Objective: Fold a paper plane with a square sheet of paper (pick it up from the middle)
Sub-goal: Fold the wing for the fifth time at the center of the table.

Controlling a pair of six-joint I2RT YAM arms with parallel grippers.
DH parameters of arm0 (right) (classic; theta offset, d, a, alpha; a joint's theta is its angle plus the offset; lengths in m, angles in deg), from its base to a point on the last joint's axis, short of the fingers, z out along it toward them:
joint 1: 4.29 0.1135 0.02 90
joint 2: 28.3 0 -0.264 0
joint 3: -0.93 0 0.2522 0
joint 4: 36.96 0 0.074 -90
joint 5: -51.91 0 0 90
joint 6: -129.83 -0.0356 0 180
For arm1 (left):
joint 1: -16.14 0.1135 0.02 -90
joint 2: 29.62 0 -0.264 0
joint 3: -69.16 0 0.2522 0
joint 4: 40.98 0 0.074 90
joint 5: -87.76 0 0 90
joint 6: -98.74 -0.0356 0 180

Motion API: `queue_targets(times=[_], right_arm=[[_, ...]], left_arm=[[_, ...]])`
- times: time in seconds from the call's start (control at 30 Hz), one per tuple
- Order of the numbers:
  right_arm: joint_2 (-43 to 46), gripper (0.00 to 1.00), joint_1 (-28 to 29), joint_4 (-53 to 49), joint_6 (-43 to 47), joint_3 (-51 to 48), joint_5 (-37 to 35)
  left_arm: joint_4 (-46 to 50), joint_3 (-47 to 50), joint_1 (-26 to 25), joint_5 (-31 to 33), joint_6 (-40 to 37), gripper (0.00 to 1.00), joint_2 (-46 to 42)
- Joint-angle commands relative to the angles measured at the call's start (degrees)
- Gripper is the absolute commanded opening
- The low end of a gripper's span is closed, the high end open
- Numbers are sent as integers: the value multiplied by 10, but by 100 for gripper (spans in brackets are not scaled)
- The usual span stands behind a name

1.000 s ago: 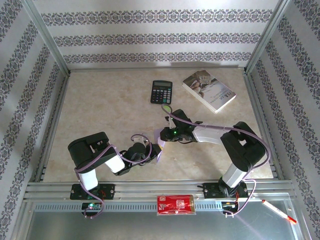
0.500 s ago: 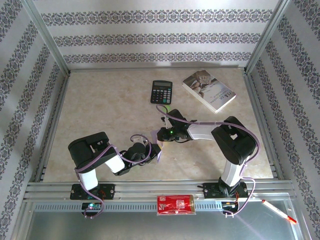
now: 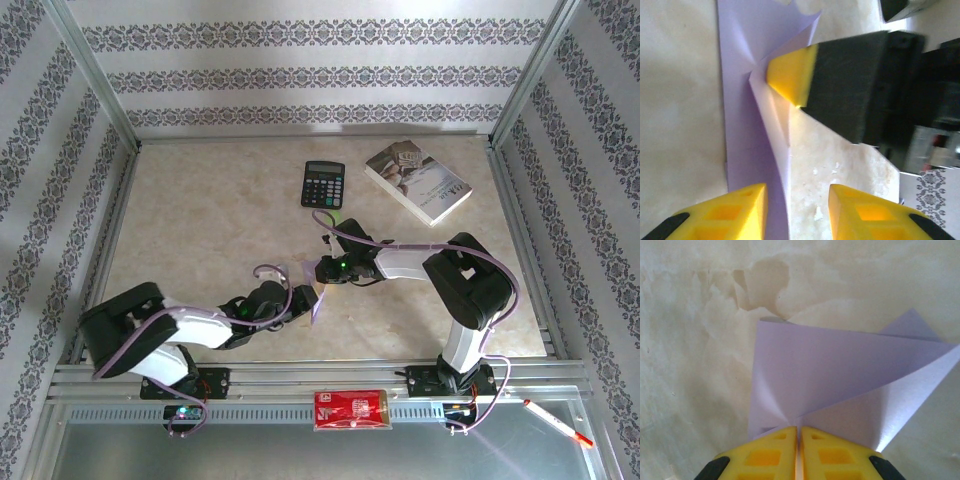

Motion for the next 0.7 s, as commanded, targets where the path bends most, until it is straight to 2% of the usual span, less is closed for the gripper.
queue_targets(times=[0.0,0.13,0.23,0.47,0.67], right_arm=[[2,13,0,-37,-7,-9,-23],[3,13,1,-36,-25,-12,-33],[6,13,4,-30,-39,-16,-43],[13,13,7,-19,-59,-27,-54],[13,13,7,-18,-63,-29,-58]], left_arm=[[150,-11,0,26,-55,41,-63],[303,-41,0,33,-61,46,-125],[358,-75,4,23,-82,53,-123],[328,-124,45,-67,-119,56,-34],[325,-166,66,-97,-158,57,29]])
